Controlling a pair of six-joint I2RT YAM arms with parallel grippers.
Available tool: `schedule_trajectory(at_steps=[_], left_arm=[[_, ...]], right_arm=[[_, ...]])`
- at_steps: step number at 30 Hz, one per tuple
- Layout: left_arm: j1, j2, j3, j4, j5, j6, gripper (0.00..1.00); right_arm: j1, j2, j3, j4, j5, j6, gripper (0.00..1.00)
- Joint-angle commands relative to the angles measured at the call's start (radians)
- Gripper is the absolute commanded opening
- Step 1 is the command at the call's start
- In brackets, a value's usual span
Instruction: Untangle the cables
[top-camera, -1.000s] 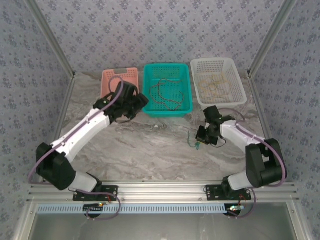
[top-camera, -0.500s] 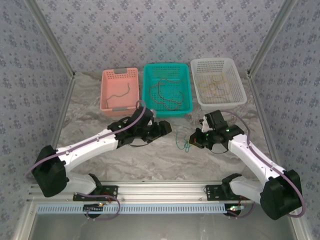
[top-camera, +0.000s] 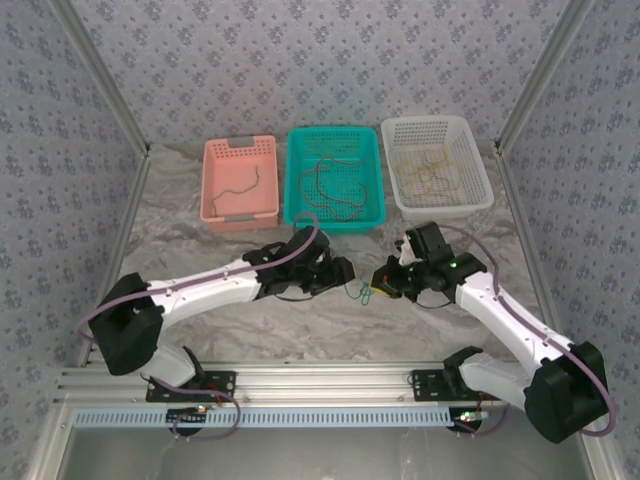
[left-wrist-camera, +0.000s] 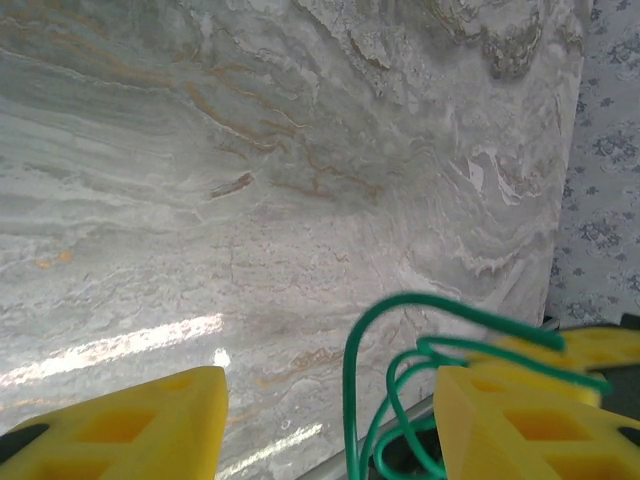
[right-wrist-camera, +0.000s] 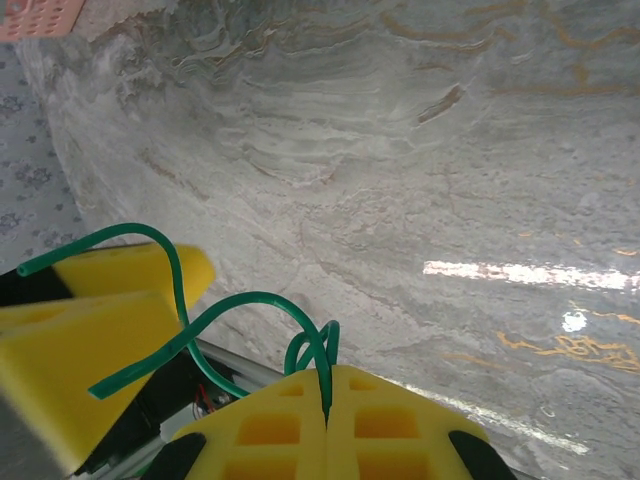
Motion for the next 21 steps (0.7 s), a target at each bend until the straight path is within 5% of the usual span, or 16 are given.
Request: schedule_trajectory(at_steps=[1,3,4,9,21], left_arm=[[-0.014,0.060,0.051,0.050,0.000,-0.013,0.43],[-0.012,0.071,0.057,0.030,-0.036,-0.027,0.08],[-0.004,0.064,0.053,0.000,-0.073,-0.037,0.00],[0.092,-0.134,-0.052,-0.175,-0.255,-0.060,0.00],[0.392,-0.478,-0.153,-0.466,-0.239,0.006,0.00]], right_arm=[[0.013,-0.018,-0.015,0.014,-0.025,0.033,0.00],[0.013,-0.025,-0.019,0.012,-0.025,0.035,0.00],[0.009,-0.030,-0.019,0.006,-0.023,0.036,0.00],[-0.043,-0.068,-0.033,-0.070,-0.007,0.003,0.00],[-0.098,-0.133,-0.090,-0.077,0.155,0.065,0.00]])
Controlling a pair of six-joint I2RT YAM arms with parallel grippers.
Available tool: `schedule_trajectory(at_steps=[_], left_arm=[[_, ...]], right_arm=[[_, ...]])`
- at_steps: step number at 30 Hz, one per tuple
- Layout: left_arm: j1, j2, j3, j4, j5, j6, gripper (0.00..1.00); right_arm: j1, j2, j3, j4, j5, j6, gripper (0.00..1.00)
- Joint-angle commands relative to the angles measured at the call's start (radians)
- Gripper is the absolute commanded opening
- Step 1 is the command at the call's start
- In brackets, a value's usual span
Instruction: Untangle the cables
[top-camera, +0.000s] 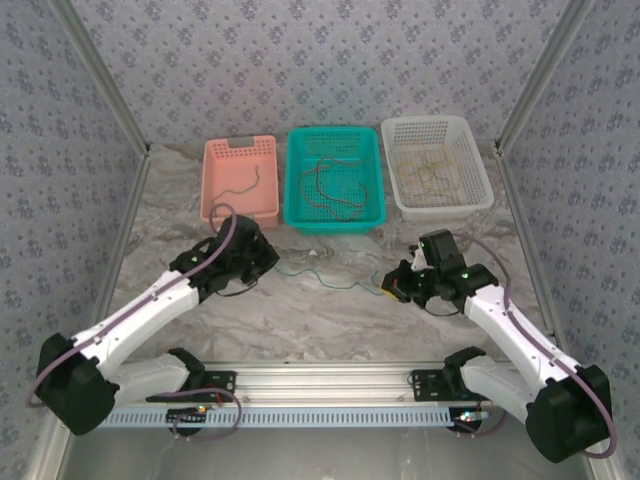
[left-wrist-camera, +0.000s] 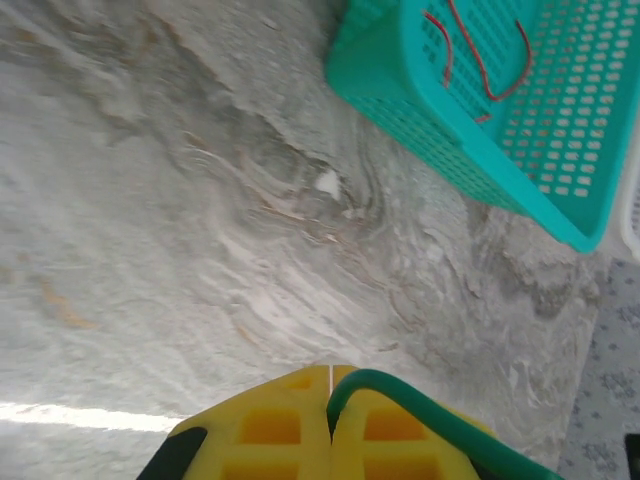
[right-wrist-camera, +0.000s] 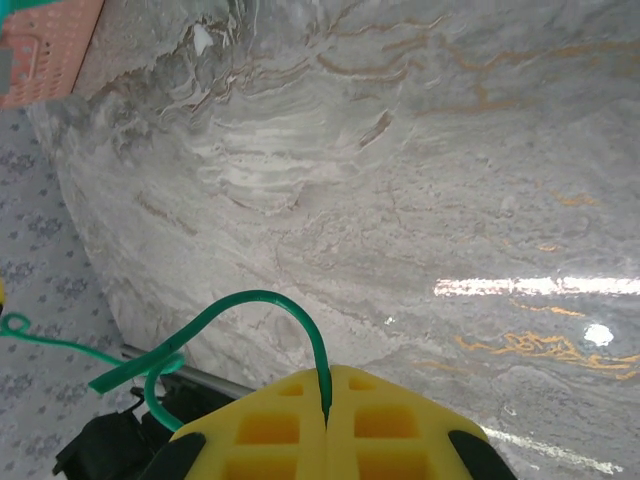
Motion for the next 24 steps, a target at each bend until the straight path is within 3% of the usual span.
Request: schedule_trajectory(at_steps=[1,5,9,15,24], left_arm=[[0.071,-0.083,-0.014,-0.188,-0.089,0.029,0.00],[0.128,-0.170,-0.033,-0.262,-0.107,0.029,0.00],[0.139,-0.226,-0.049,-0.252,-0.109,-0.007,0.00],[0.123,-0.270,-0.075,-0.240,-0.079,-0.093,0.00],[0.035,-0.334,-0.077,-0.281,-0.103,-0.177,0.00]], right_arm=[[-0.025,-0.034,-0.008,-0.071,0.141,0.041,0.00],[-0.083,-0.070,-0.024,-0.044,0.196,0.146,0.00],[-0.078,-0.087,-0.028,-0.026,0.293,0.385,0.00],[0.036,-0.154,-0.022,0.189,0.664,0.746,0.00],[0.048,0.045,0.015,0.552,0.820,0.873,0.00]])
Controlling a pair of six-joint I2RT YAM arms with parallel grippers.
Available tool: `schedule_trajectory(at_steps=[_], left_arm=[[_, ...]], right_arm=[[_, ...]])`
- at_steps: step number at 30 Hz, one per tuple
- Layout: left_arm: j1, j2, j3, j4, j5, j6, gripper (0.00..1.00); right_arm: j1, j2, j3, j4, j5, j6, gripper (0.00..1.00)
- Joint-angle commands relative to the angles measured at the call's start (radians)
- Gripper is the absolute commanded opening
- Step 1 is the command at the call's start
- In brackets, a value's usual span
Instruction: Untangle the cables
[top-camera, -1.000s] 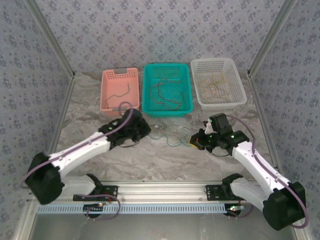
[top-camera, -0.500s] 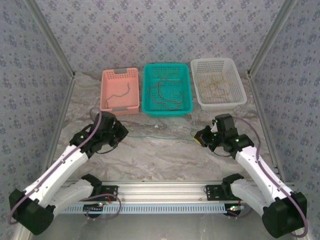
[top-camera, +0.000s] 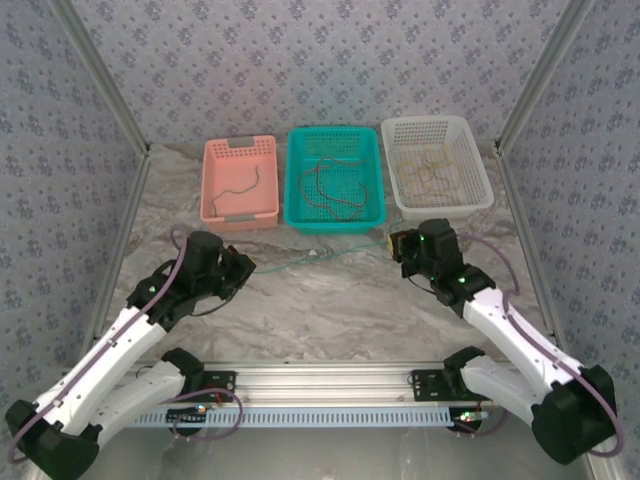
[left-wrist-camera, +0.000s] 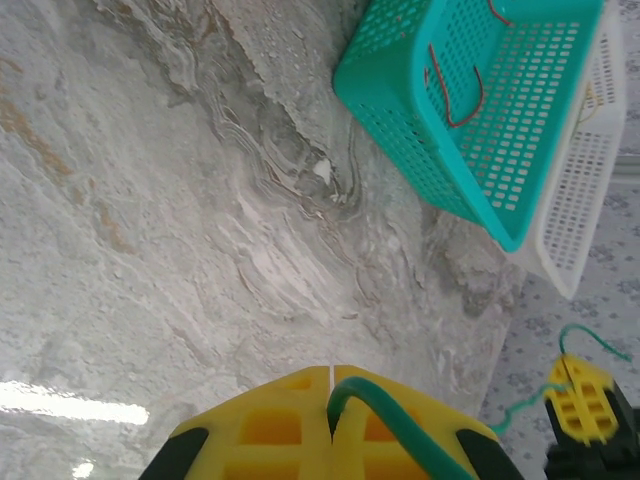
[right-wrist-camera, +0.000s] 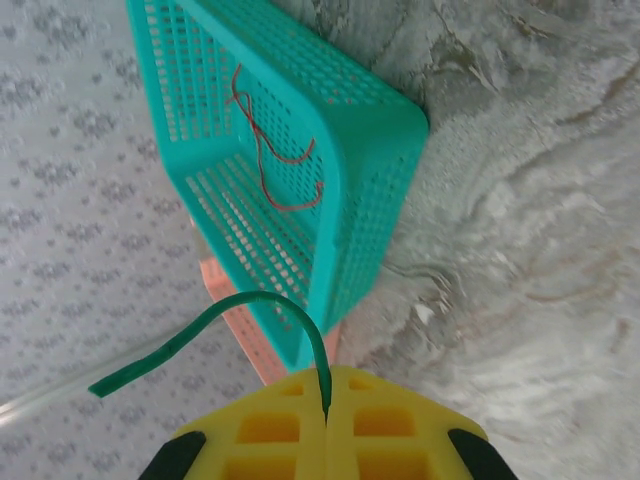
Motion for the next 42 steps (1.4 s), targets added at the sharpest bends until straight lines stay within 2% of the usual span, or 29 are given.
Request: schedule_trajectory(at_steps=[1,4,6,7,10,14,21,24,27,30,34,35,38,42], left_arm=[[-0.025,-0.039,-0.011,-0.154,-0.159,-0.050,0.00],[-0.062,-0.071,0.005,-0.207,-0.207,-0.081,0.00],[-0.066,-0.098,0.023,-0.261,-0.238,-0.098,0.00],[-0.066,-0.111,0.032,-0.280,-0.252,-0.106,0.00],[-0.065,-0.134,0.056,-0.303,-0.313,-0.145,0.00],[-0.035,-0.083,0.082,-0.250,-0.389,-0.203,0.00],[0.267,0.115,0.110,-0.063,-0.224,-0.136,0.00],[0.376,0.191,0.097,0.064,-0.151,-0.103,0.00],[0.453,0.278,0.094,0.164,-0.086,-0.069,0.00],[0.492,0.366,0.107,0.234,-0.049,-0.050,0.00],[0.512,0.460,0.156,0.260,-0.044,-0.030,0.00],[0.518,0.482,0.166,0.265,-0.042,-0.029,0.00],[0.535,0.527,0.188,0.275,-0.042,-0.046,0.00],[0.564,0.553,0.193,0.305,-0.044,-0.098,0.00]], right_arm=[[-0.013,0.060,0.032,0.133,0.341,0.085,0.00],[-0.009,0.144,0.092,0.224,0.381,0.030,0.00],[-0.016,0.226,0.184,0.262,0.372,-0.062,0.00],[-0.022,0.275,0.236,0.277,0.344,-0.103,0.00],[-0.025,0.494,0.477,0.292,0.150,-0.240,0.00],[0.046,0.745,0.768,0.318,0.038,-0.381,0.00],[0.109,1.180,1.287,0.225,-0.157,-0.462,0.00],[0.129,1.348,1.493,0.173,-0.211,-0.481,0.00],[0.144,1.495,1.687,0.113,-0.246,-0.483,0.00],[0.156,1.629,1.874,0.026,-0.263,-0.479,0.00],[0.170,1.729,1.961,0.030,-0.268,-0.455,0.00],[0.171,1.751,1.979,0.039,-0.273,-0.445,0.02],[0.168,1.815,2.074,0.018,-0.311,-0.433,0.33],[0.149,1.794,2.099,-0.044,-0.348,-0.483,0.67]])
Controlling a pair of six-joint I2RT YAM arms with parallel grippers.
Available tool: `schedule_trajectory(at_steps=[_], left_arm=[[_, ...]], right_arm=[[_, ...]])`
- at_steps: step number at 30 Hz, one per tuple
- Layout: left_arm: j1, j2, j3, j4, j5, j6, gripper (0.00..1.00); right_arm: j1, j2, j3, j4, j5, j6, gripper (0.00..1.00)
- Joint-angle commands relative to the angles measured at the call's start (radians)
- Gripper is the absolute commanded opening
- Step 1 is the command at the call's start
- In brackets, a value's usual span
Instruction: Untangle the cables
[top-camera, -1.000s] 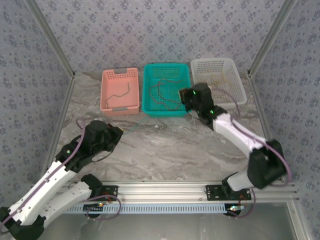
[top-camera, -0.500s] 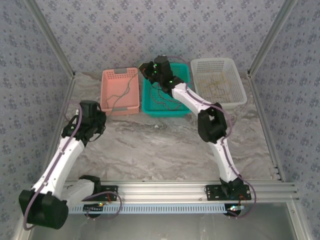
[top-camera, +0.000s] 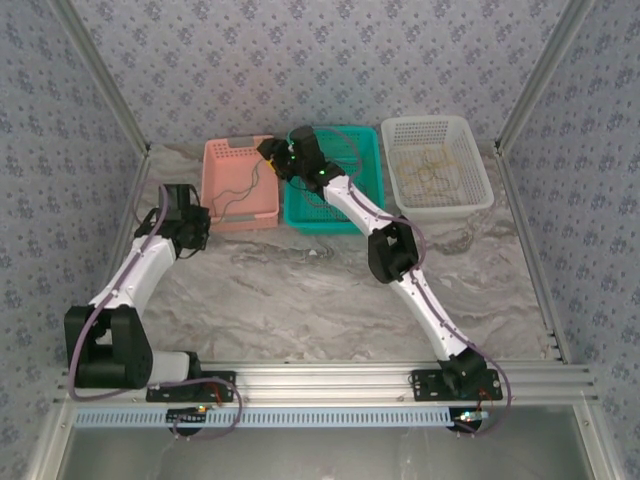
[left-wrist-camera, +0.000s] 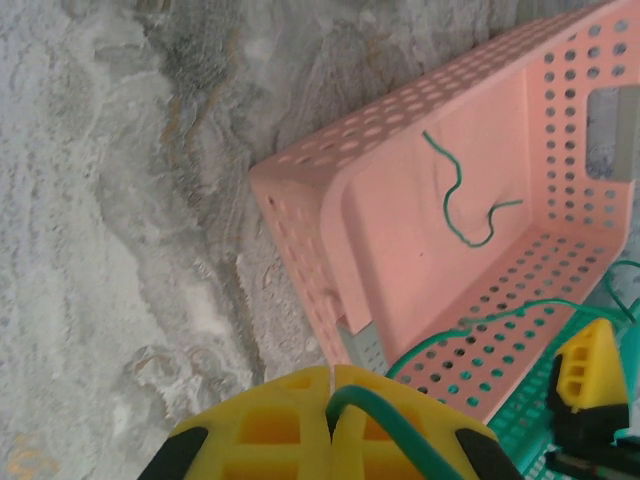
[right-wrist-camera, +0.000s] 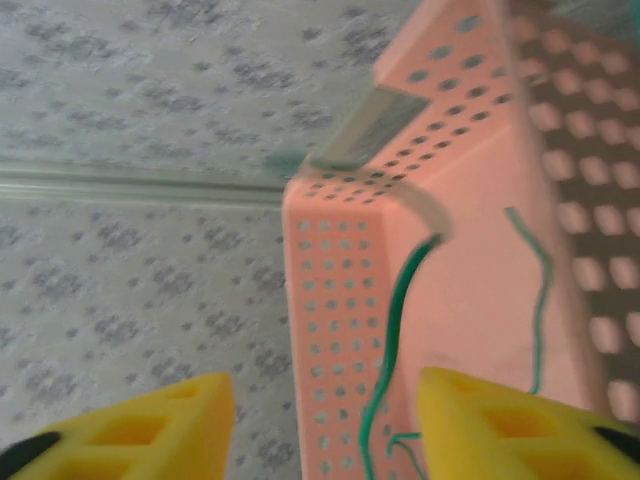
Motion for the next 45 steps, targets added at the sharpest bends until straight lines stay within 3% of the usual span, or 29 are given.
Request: schedule_trajectory(at_steps=[1,5,14,20,23,24,25,33,37,38,39,42,43,45], left_arm=[[0.028,0.009,0.036,0.042,0.008,-0.048,0.00],[0.041,-0.002,0.024,0.078,-0.025,-0.108,0.00],[0.034,0.173,0.125,0.188,0.096,-0.096,0.00],[-0.009,0.265,0.209,0.111,0.096,-0.026,0.01],[-0.025,0.261,0.230,0.050,0.066,0.021,0.65],[-0.034,0.255,0.245,0.014,0.040,0.046,0.78],[-0.039,0.249,0.256,-0.009,0.026,0.078,0.83],[-0.027,0.135,0.257,-0.041,-0.002,0.244,0.92],[0.006,0.086,0.323,-0.187,0.000,0.337,0.94],[0.018,0.072,0.337,-0.226,-0.002,0.359,0.94],[0.033,0.054,0.348,-0.276,-0.009,0.383,0.94],[0.090,-0.027,0.330,-0.369,0.026,0.469,0.94],[0.100,-0.067,0.308,-0.373,0.037,0.504,0.99],[0.091,-0.129,0.261,-0.353,0.059,0.574,0.99]], right_arm=[[-0.017,-0.031,0.064,-0.085,-0.047,-0.052,0.72],[-0.043,-0.103,0.056,-0.161,-0.060,-0.118,0.77],[-0.069,-0.320,-0.047,-0.286,-0.059,-0.272,0.74],[-0.088,-0.558,-0.327,-0.315,-0.010,-0.392,0.72],[-0.103,-0.703,-0.557,-0.276,0.042,-0.426,0.72],[-0.111,-0.748,-0.621,-0.269,0.055,-0.432,0.72],[-0.118,-0.788,-0.697,-0.265,0.064,-0.446,0.71],[-0.178,-1.130,-1.126,-0.283,0.118,-0.555,0.71],[-0.241,-1.292,-1.303,-0.326,0.135,-0.580,0.74],[-0.255,-1.339,-1.343,-0.342,0.143,-0.589,0.83],[-0.273,-1.394,-1.388,-0.361,0.152,-0.601,0.98],[-0.321,-1.556,-1.522,-0.448,0.232,-0.657,0.99],[-0.333,-1.609,-1.562,-0.488,0.279,-0.678,0.99],[-0.339,-1.708,-1.628,-0.586,0.389,-0.721,0.99]])
